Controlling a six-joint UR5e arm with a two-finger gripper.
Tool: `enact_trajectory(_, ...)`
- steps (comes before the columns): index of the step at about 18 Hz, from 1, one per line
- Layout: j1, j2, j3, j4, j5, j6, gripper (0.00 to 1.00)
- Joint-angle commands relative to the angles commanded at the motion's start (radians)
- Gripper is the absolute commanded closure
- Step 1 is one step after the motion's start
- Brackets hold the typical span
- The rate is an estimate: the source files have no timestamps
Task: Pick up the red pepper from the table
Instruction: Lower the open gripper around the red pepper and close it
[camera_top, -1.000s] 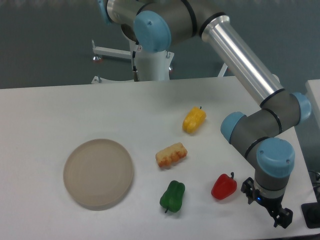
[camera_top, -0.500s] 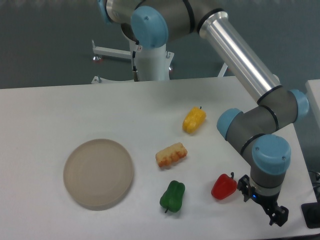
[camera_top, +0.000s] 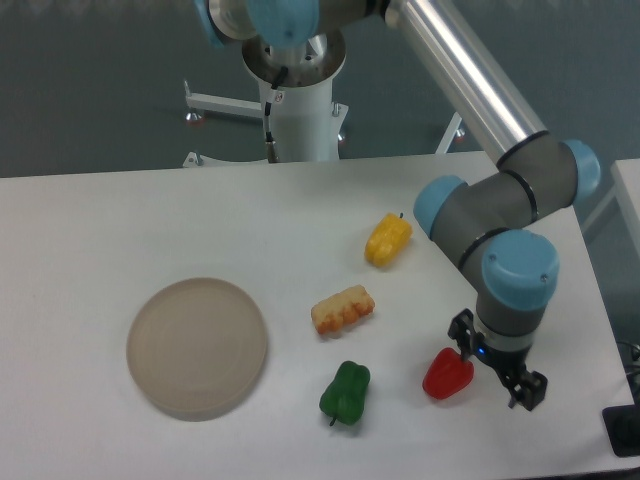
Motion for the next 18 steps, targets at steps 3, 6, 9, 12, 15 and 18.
enact_trajectory(3,-0.017,0.005,-0.026,0.005,0.005,-0.014,0.00)
enact_trajectory(6,-0.018,-0.003,-0.029,0.009,0.002,-0.017,0.00)
enact_trajectory(9,-0.018,-0.008,-0.034,0.011,0.002,-0.017,0.00)
enact_trajectory(12,-0.018,-0.020,-0.034,0.029,0.003,-0.017,0.00)
enact_trajectory(15,-0.018,-0.034,-0.034,0.044,0.005,-0.017,0.00)
enact_trajectory(18,-0.018,-0.040,-0.042,0.051,0.006,-0.015,0.00)
